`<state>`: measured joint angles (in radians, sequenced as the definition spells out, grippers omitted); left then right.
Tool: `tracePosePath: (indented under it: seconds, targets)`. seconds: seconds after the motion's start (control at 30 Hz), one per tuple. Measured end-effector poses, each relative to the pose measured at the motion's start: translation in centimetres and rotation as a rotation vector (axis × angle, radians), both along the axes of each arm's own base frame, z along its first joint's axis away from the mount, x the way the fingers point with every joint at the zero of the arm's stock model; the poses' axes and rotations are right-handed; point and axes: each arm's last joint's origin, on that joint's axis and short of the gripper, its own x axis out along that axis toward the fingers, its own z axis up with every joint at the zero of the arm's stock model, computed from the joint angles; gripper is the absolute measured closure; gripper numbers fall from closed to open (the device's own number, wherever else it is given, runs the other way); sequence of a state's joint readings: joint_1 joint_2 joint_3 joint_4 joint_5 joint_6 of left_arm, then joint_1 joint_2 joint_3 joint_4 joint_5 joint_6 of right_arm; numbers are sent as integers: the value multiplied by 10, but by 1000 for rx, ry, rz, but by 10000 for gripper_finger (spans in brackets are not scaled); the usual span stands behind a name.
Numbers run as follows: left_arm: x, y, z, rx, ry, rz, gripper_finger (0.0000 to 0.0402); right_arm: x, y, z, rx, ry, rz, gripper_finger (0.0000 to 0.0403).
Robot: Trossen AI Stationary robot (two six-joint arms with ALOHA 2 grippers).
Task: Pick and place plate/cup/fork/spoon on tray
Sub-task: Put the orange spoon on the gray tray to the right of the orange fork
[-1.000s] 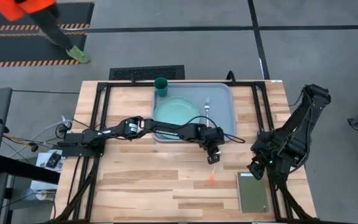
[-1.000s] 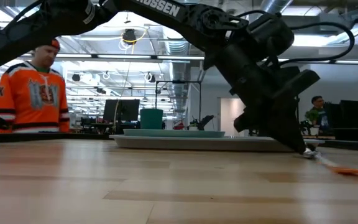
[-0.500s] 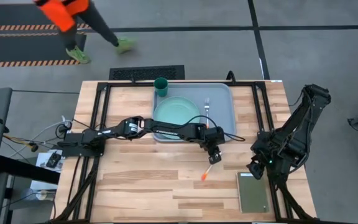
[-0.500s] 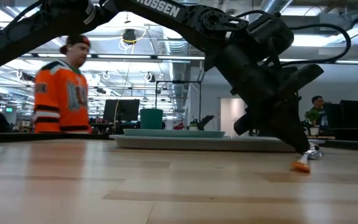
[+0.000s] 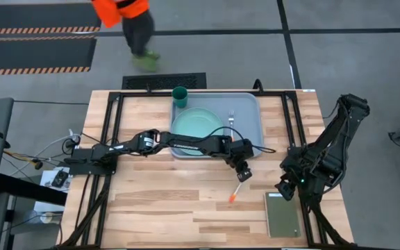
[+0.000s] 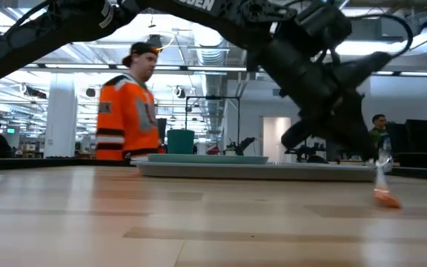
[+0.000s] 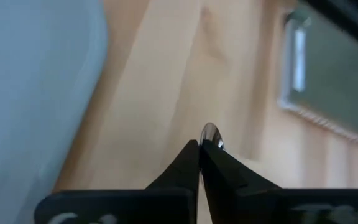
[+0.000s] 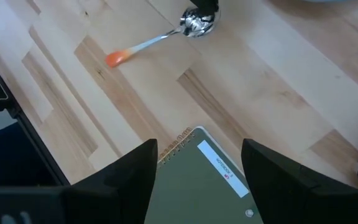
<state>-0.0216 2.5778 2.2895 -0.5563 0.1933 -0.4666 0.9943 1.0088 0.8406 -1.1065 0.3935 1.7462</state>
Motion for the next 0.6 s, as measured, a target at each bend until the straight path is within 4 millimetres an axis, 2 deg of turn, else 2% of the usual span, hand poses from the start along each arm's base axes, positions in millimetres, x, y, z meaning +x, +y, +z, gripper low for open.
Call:
tracePosePath:
  seconds: [0.13,0.3,0.6]
  targets:
    - [0,-3,20,-19,-8,-7,401,1,1,0,11,-7,1,143]
    - [-14,-3,49,-7,16,-5,401,1,1,1,11,-8,3,143]
    - [-29,9,98,32,-43,62,401,1,1,1,8,-11,14,143]
